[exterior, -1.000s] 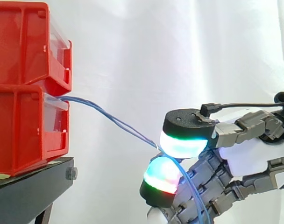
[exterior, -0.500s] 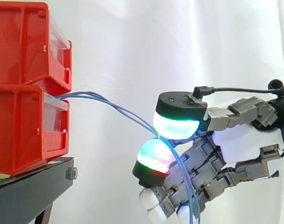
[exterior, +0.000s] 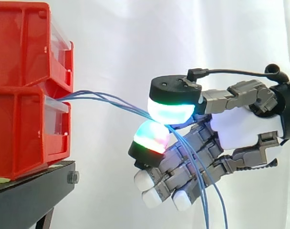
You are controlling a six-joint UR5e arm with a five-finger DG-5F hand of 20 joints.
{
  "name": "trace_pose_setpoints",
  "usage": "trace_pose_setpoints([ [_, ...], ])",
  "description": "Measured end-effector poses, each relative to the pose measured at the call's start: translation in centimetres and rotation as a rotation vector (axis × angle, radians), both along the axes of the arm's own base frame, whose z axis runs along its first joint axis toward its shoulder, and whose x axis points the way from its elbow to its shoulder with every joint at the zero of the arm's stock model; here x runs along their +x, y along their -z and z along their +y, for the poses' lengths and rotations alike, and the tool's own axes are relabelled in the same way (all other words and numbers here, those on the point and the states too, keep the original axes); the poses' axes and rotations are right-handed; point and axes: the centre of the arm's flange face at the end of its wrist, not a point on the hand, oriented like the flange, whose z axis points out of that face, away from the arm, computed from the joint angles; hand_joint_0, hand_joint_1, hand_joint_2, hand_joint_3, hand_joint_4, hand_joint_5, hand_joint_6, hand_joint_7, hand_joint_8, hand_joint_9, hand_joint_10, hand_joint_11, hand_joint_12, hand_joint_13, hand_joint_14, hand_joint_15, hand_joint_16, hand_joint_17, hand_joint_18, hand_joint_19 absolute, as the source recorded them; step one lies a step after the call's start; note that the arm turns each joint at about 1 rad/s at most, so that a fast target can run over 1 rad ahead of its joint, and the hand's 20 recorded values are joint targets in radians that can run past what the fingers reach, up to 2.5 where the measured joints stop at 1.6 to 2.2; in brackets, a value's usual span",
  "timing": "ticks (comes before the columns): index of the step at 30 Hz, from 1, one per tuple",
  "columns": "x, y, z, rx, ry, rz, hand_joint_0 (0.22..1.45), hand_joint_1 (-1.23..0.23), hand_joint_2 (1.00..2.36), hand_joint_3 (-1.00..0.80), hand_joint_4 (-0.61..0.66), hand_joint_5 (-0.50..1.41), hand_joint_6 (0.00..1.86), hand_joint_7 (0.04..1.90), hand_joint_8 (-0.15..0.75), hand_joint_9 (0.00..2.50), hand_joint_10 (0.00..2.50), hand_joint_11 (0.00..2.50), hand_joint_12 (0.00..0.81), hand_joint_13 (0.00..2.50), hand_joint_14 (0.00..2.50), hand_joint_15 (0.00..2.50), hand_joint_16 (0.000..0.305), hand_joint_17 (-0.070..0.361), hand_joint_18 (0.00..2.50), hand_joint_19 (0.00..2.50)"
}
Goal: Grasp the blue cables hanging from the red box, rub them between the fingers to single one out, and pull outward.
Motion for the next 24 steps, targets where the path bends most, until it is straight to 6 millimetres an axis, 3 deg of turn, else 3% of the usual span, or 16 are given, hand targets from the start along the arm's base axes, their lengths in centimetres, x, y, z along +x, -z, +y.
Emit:
trace_pose_setpoints([
  [13, 0.02, -0.03, 0.06, 0.002, -0.003, -0.001, 0.71, -0.90, 1.01, -0.38, 0.19, -0.19, 0.80, 0.98, 0.268, 0.69, 0.01, 0.39, 0.331, 0.67, 0.01, 0.31, 0.041, 0.092, 0.60, 0.58],
  [16, 0.02, -0.02, 0.06, 0.002, -0.003, -0.001, 0.72, -0.92, 1.00, -0.50, 0.19, -0.19, 0.81, 0.97, 0.267, 0.69, 0.01, 0.39, 0.331, 0.68, 0.01, 0.31, 0.041, 0.092, 0.61, 0.59],
  [22, 0.01, 0.00, -0.01, 0.002, -0.003, 0.000, 0.59, -0.89, 1.00, -0.50, 0.20, -0.18, 0.80, 0.98, 0.274, 0.71, 0.01, 0.39, 0.330, 0.69, 0.01, 0.32, 0.041, 0.092, 0.61, 0.62],
  [24, 0.00, -0.01, -0.02, 0.002, -0.003, 0.000, 0.51, -0.78, 1.00, -0.50, 0.22, -0.16, 0.78, 0.99, 0.296, 0.76, 0.01, 0.39, 0.345, 0.71, 0.01, 0.33, 0.044, 0.098, 0.63, 0.64],
])
